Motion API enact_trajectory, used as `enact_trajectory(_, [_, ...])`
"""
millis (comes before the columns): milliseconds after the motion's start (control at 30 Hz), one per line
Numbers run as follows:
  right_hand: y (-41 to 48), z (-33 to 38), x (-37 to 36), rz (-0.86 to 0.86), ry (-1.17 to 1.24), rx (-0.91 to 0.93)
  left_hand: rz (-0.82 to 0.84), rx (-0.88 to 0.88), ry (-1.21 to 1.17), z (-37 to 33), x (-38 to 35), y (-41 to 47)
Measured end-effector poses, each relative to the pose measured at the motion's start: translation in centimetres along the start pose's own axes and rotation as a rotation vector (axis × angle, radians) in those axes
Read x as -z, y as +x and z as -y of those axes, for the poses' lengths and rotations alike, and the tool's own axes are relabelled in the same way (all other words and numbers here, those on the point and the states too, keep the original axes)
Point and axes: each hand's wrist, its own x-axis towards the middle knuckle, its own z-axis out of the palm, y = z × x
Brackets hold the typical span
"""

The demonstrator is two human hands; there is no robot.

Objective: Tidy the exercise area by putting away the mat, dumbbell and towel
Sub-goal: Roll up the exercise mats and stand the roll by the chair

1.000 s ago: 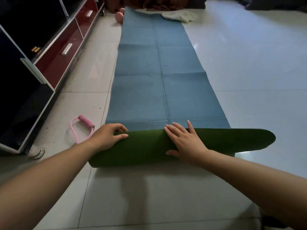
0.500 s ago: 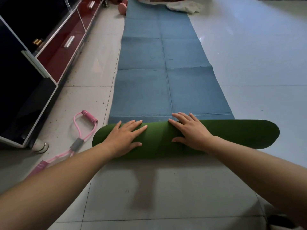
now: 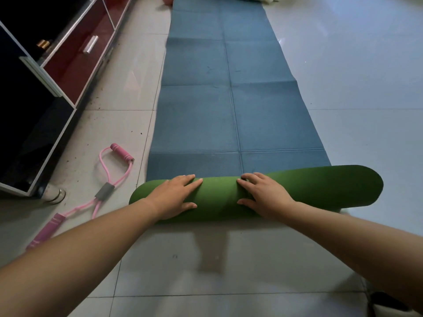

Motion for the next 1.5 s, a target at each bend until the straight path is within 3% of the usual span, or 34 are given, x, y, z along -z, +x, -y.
enact_trajectory(167, [-1.0, 0.1, -0.9, 0.155, -0.065, 0.044, -0.011, -0.023, -0.041, 0.0, -0.4, -0.1])
enact_trajectory(467, [0.4, -1.1, -0.4, 0.173, 0.043, 0.063, -0.129, -0.092, 0.072, -1.0, -0.7, 0.1])
enact_trajectory(833, [2.9, -3.0, 0.9, 0.208, 0.145, 0.097, -0.002, 0.099, 0.042, -5.0, 1.5, 2.9])
enact_trajectory(967, [1.5, -3.8, 0.9, 0.060, 0.209, 0.110, 0.045, 0.133, 0.061, -6.1, 2.6, 2.9])
enact_trajectory(1133, [1.5, -4.5, -0.1, -0.295, 0.033, 0.098, -0.011, 0.121, 0.079, -5.5, 4.8, 4.7])
enact_trajectory(1233, [3.2, -3.6, 0.2, -0.375, 0.005, 0.047, 0.008, 0.167, 0.020, -3.5, 5.7, 5.5])
enact_trajectory(1300, [4.0, -3.2, 0.5, -0.335, -0.018, 0.012, 0.012, 0.147, -0.006, -2.2, 6.2, 6.3])
enact_trajectory(1433, [5.0, -4.0, 1.6, -0.038, -0.033, -0.041, 0.031, 0.022, -0.028, -0.7, 7.1, 7.9])
enact_trajectory(1500, [5.2, -4.1, 1.8, 0.009, -0.031, -0.071, 0.057, -0.057, -0.037, -0.4, 7.2, 8.7])
